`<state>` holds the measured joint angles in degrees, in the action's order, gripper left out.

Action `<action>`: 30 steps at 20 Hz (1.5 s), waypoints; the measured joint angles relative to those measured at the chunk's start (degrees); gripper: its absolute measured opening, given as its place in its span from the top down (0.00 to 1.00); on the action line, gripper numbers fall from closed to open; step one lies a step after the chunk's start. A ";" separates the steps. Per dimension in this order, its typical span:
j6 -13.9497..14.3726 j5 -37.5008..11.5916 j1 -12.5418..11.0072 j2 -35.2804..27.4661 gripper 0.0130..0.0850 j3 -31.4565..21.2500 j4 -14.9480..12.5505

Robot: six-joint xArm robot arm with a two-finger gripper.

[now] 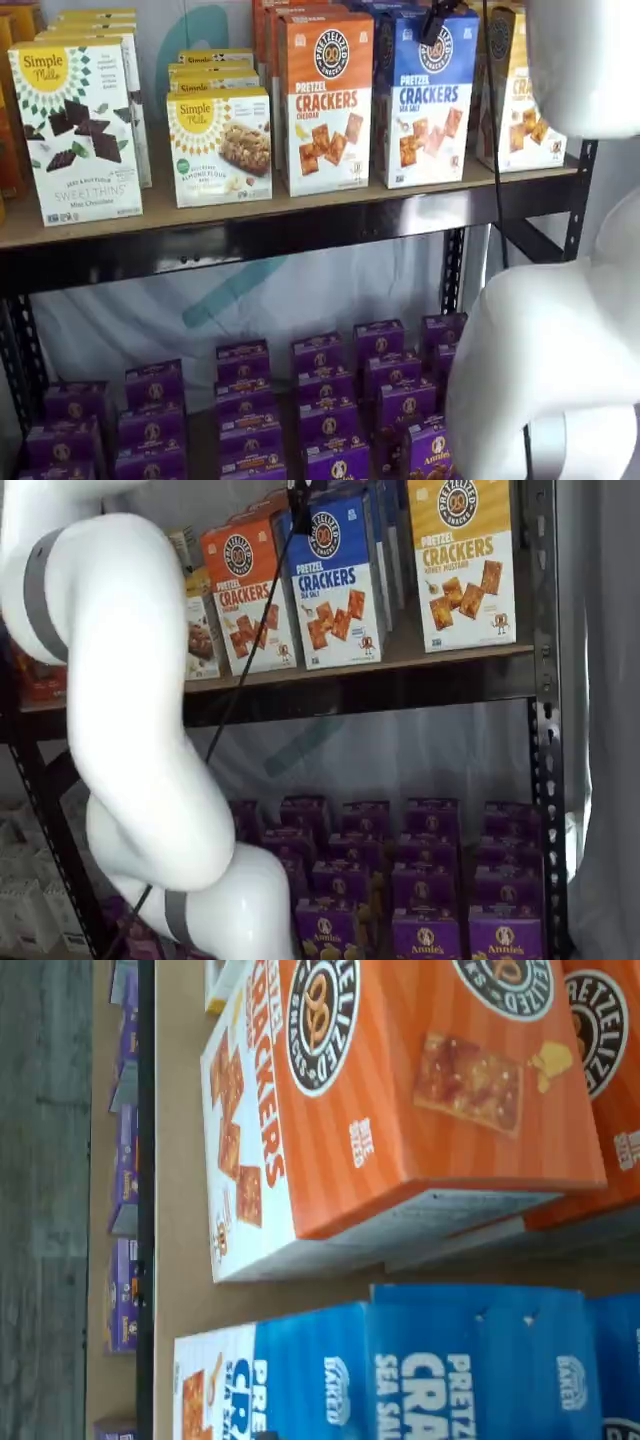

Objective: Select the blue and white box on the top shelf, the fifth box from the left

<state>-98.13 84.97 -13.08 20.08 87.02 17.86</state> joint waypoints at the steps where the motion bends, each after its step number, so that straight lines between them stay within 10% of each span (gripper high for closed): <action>1: -0.10 0.04 0.00 -0.36 0.00 0.23 -0.23; 30: 0.34 10.21 2.79 -6.05 0.00 6.49 -9.36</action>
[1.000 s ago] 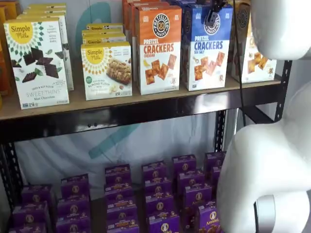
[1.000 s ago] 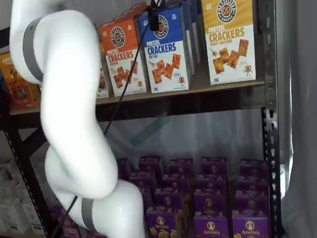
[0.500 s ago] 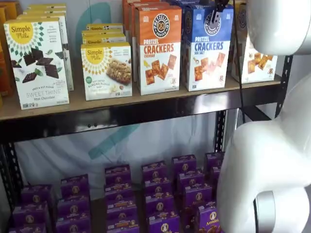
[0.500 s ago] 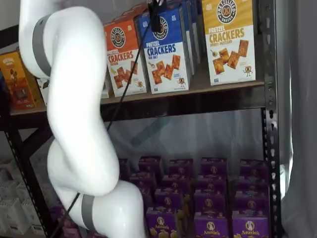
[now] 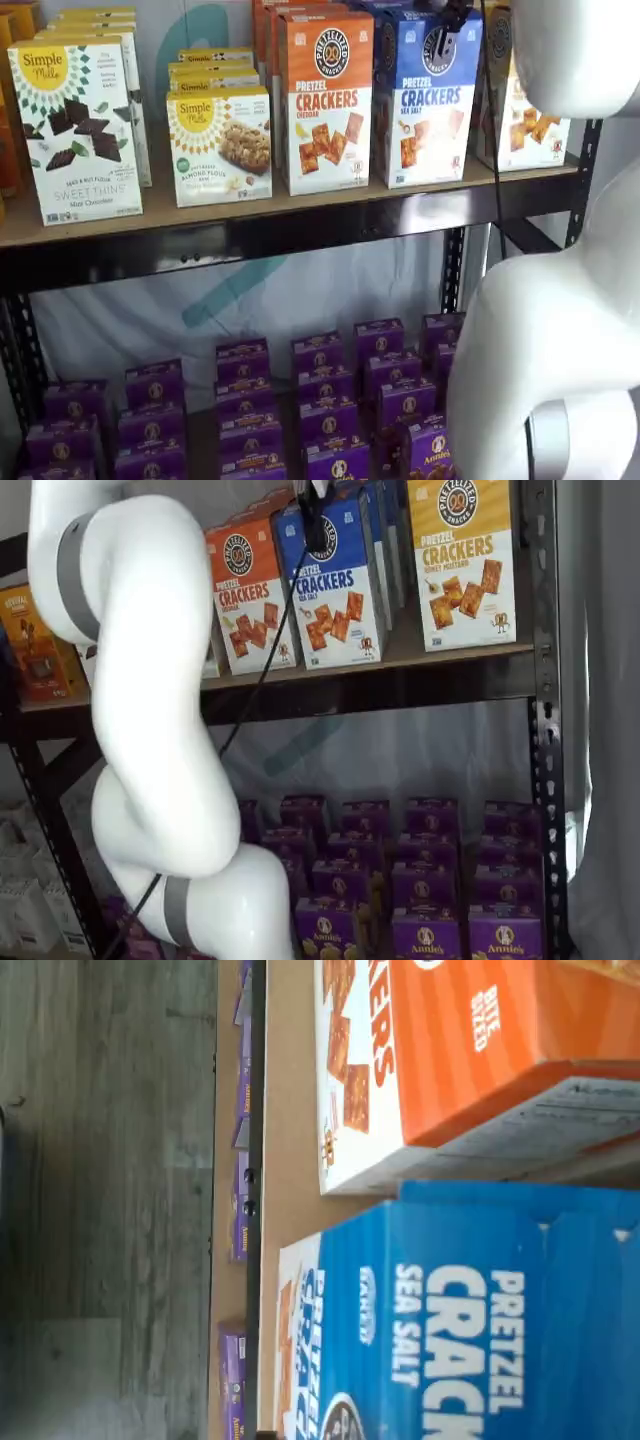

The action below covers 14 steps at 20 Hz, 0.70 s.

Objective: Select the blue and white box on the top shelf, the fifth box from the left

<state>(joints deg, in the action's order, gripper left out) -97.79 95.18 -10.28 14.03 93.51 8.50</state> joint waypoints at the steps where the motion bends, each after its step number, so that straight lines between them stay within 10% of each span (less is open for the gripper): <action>1: 0.12 0.08 0.16 0.06 0.00 -0.16 -0.13; 14: 0.21 1.37 -0.04 -0.30 0.06 0.45 0.45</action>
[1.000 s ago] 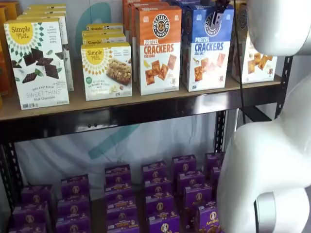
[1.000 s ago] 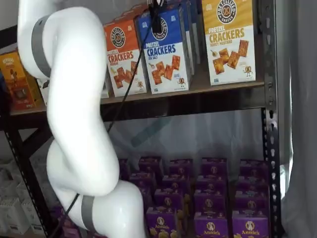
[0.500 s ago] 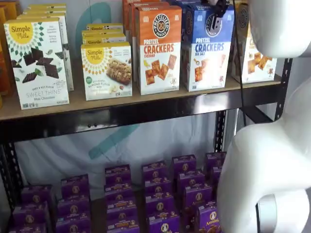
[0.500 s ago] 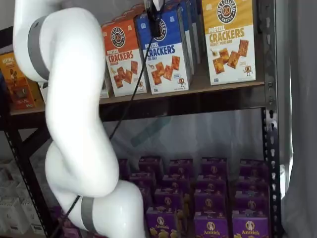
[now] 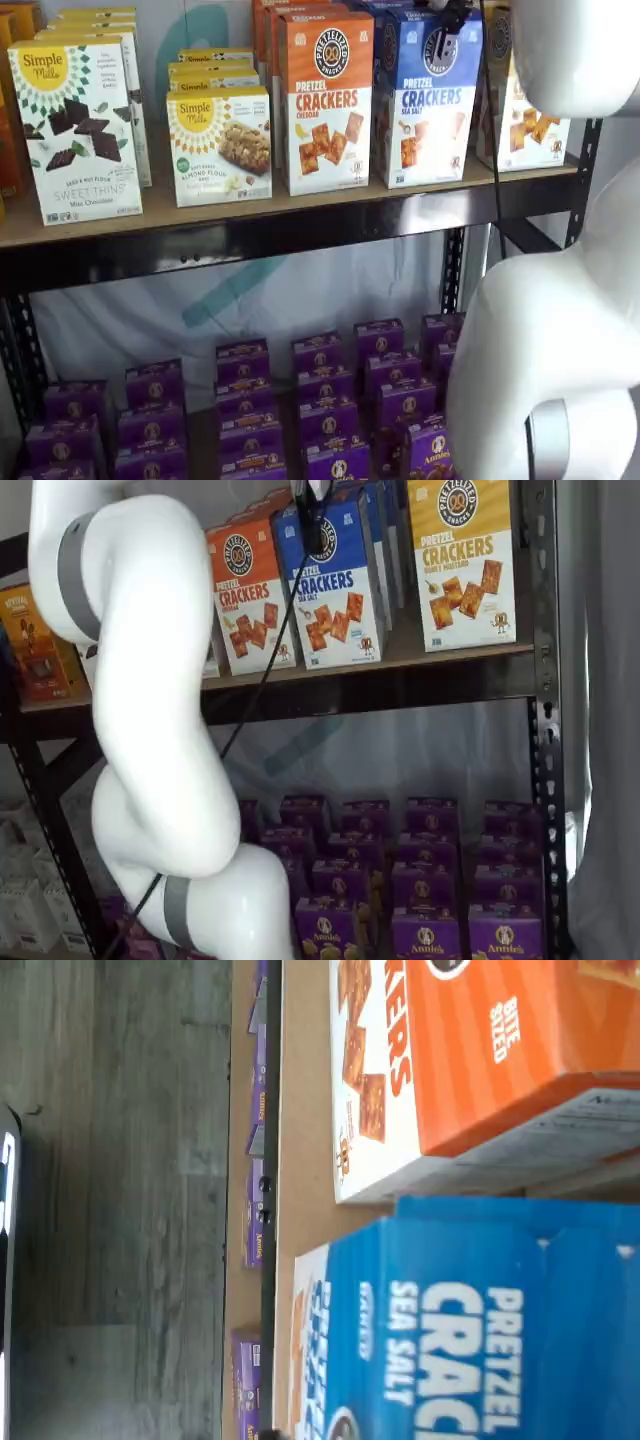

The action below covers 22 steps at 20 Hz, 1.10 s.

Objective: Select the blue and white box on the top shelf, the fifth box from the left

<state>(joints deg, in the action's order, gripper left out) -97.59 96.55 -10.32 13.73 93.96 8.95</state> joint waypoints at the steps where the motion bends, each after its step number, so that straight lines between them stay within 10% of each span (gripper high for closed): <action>1: -0.03 0.04 -0.05 -0.01 0.06 0.05 0.03; 14: -0.13 0.17 -0.47 0.32 0.39 -0.10 0.96; 22: -0.10 1.13 -0.70 0.33 0.39 0.32 1.49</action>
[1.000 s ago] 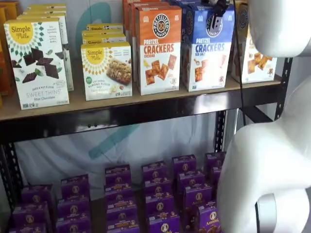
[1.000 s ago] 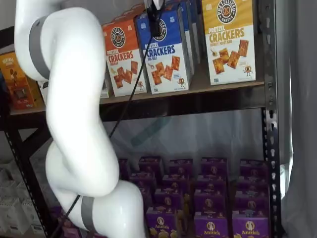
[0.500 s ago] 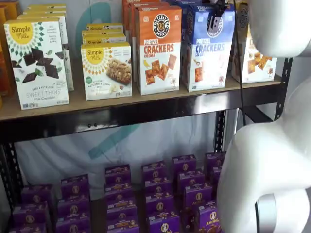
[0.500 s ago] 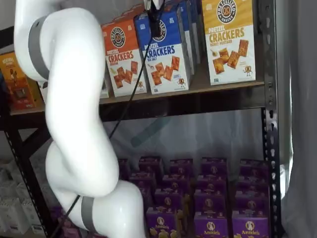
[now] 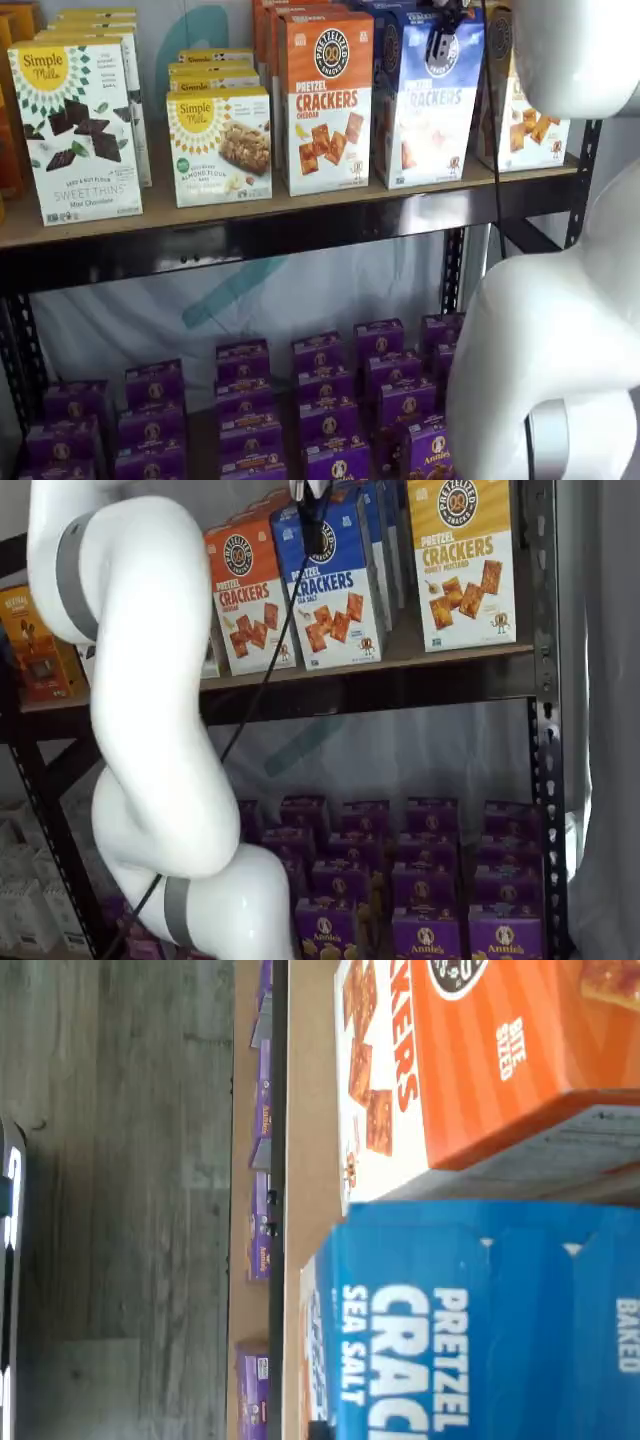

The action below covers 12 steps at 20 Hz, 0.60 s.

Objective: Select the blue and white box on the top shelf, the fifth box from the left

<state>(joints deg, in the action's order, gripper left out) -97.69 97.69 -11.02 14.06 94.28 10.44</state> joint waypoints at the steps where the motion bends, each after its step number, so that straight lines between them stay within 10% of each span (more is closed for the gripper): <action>1: 0.01 0.75 -0.21 -0.18 0.39 0.44 0.44; 12: -0.99 7.14 -3.06 1.83 0.39 0.78 3.72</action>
<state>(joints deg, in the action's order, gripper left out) -98.68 104.82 -14.08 15.89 95.06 14.17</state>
